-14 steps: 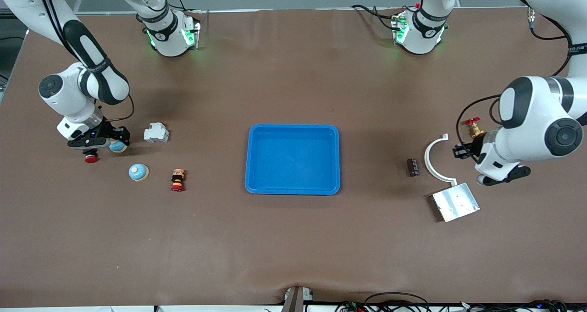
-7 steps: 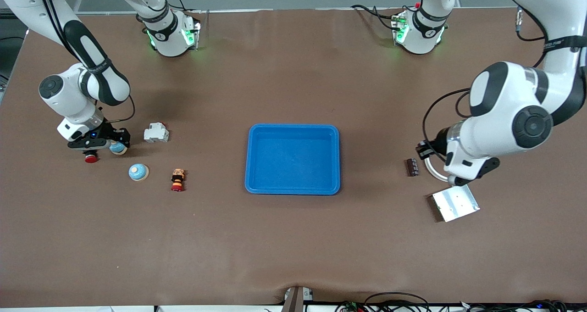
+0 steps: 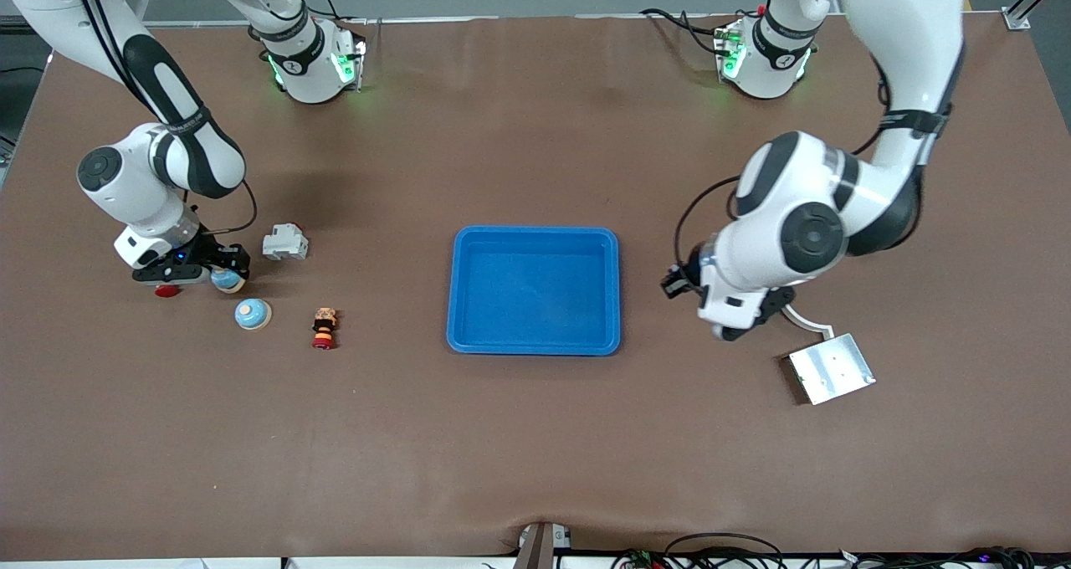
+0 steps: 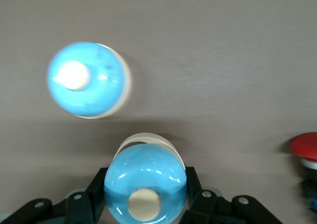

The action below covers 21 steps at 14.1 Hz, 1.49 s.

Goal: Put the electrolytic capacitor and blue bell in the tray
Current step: 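Carry the capacitor and the blue bell toward the blue tray with both grippers, then lower the capacitor into the tray and open the left gripper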

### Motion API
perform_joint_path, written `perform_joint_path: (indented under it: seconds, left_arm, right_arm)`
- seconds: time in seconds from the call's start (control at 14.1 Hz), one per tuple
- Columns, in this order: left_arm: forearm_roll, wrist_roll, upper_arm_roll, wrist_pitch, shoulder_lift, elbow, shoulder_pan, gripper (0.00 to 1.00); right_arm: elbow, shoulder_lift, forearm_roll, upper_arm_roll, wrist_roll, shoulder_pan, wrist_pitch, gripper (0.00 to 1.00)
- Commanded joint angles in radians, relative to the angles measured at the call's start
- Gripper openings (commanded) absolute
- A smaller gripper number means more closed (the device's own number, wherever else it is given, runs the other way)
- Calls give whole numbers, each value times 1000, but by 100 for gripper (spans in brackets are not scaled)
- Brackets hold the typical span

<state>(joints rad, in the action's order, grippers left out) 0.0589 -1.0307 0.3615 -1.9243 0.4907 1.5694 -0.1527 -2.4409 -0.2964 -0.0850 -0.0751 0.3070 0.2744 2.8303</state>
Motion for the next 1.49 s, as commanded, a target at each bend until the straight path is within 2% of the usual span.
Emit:
perform_joint_path:
  seconds: [0.0,0.28,0.78,1.14,1.42]
  left_arm:
    - [3,-89,-6,-68,67,-29,-73,0]
    - [-13,-173,-13,-159,163,-29,-156,0]
    - [-57,-215,-15,-197,262,-26,-212,0]
    - [-59,-215,-32,-202,298,-26,-237,0]
    - [-59,-219,-39,-202,307,-25,-243,0]
  right_arm:
    - [60,89,-22,-6,-80,-41,-196,0]
    - [164,144,-19,-5,-251,-122,-406,0]
    - [278,129,-2,-3,-694,-365,-453,0]
    - [396,36,97,-5,-985,-486,-488,0]
    - [500,-58,100,-5,-1117,-543,-500,0]
